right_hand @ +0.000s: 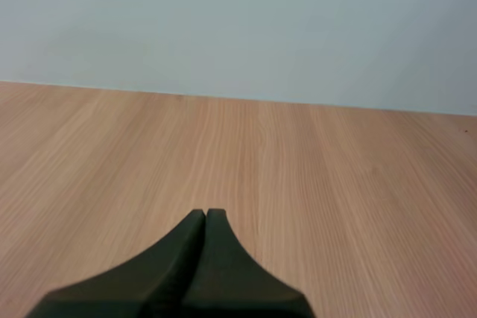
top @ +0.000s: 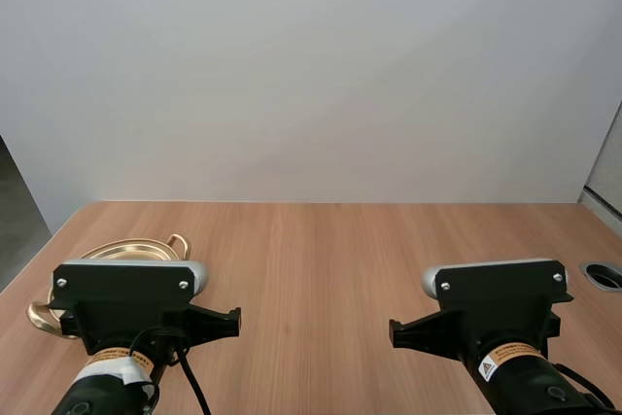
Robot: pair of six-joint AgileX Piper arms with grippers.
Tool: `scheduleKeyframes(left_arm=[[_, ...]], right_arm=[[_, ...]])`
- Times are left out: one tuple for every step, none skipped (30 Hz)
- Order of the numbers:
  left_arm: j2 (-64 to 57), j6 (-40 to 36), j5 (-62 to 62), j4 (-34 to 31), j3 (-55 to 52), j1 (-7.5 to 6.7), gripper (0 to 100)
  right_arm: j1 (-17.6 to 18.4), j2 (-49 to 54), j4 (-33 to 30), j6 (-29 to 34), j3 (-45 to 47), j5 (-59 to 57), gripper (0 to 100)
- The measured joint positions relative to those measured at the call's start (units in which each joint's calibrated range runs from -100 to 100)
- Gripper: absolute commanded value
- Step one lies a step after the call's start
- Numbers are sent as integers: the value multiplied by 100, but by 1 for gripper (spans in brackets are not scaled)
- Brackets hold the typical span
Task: Open the pot, put the car inside, and close it
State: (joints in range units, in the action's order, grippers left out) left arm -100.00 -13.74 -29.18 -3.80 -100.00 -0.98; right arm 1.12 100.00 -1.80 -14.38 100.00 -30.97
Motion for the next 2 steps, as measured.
scheduleKeyframes(left_arm=[[0, 0, 0, 0, 0, 0, 0], [0, 0, 0, 0, 0, 0, 0]], right_arm=[[0, 0, 79, -116, 0, 0, 0], [0, 0, 105, -197, 0, 0, 0]])
